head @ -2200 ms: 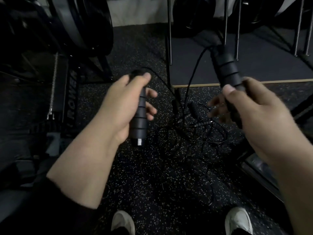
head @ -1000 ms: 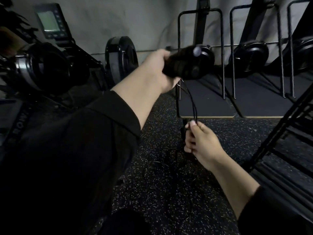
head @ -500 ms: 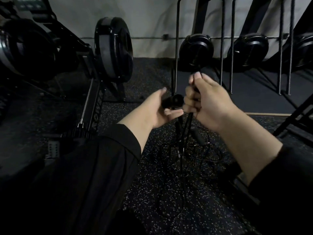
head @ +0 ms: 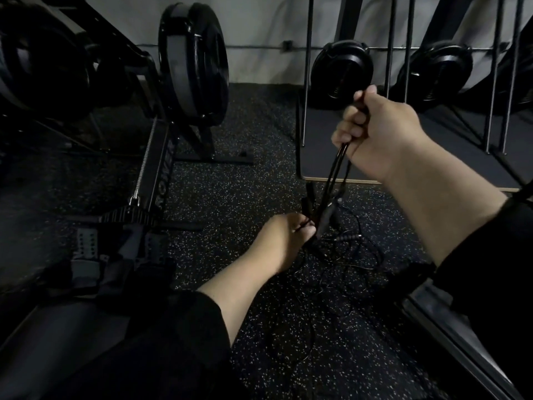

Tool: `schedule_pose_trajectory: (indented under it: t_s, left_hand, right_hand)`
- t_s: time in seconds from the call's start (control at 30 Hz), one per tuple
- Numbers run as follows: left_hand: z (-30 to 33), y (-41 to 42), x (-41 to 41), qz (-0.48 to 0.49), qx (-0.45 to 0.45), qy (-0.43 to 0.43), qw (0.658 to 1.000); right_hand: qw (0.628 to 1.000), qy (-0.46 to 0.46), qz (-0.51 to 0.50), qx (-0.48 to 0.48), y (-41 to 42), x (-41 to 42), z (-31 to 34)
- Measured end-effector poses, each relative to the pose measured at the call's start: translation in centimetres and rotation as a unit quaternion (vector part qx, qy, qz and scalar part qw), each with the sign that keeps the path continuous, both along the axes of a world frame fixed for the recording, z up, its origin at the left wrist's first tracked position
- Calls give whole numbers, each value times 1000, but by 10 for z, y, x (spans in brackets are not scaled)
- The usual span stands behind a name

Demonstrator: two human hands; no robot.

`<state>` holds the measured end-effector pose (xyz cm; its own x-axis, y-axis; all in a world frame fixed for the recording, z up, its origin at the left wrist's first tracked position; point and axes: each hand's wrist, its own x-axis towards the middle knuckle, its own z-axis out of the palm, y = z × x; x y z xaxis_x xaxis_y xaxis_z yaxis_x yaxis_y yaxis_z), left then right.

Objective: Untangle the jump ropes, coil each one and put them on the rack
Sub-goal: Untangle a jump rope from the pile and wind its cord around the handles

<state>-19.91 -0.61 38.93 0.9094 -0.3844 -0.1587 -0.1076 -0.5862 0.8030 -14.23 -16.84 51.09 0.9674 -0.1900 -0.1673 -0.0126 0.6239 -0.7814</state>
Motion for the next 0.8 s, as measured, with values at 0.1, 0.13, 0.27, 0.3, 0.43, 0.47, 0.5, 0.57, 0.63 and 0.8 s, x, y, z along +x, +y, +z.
schedule_pose_trajectory:
  t_s: [0.1, 0.13, 0.27, 0.3, 0.43, 0.47, 0.5, 0.57, 0.63, 0.8]
  left_hand:
    - [-5, 3, 2, 34, -46, 0, 998]
    - [-2, 4, 0, 46, -103, 31, 993]
    - [7, 7, -3, 61, -217, 82, 971]
    - [9, 7, -3, 65, -233, 80, 967]
    - [20, 2, 3, 54, -305, 87, 947]
    - [21, 1, 5, 52, -318, 90, 942]
    - [23, 0, 7, 53, -326, 95, 939]
    - [24, -3, 11, 52, -328, 99, 938]
    - [26, -7, 15, 50, -331, 104, 936]
    - [29, -21, 24, 76, -361, 132, 920]
  right_hand:
    - [1000, 17, -17, 0, -4, 5, -4]
    - [1000, 22, -17, -8, -7, 6, -6]
    - [999, 40, 12, -14, -15, 9, -18]
    - [999, 45, 12, -13, -16, 10, -23]
    - [997, 80, 20, 11, -17, 11, -40]
    - [995, 92, 21, 19, -18, 12, -43]
    - [994, 102, 24, 16, -19, 12, -47]
    - [992, 116, 38, -12, -21, 10, -53]
    - [988, 117, 56, -85, -23, 5, -59]
    - [950, 102, 124, -268, -29, -13, -63]
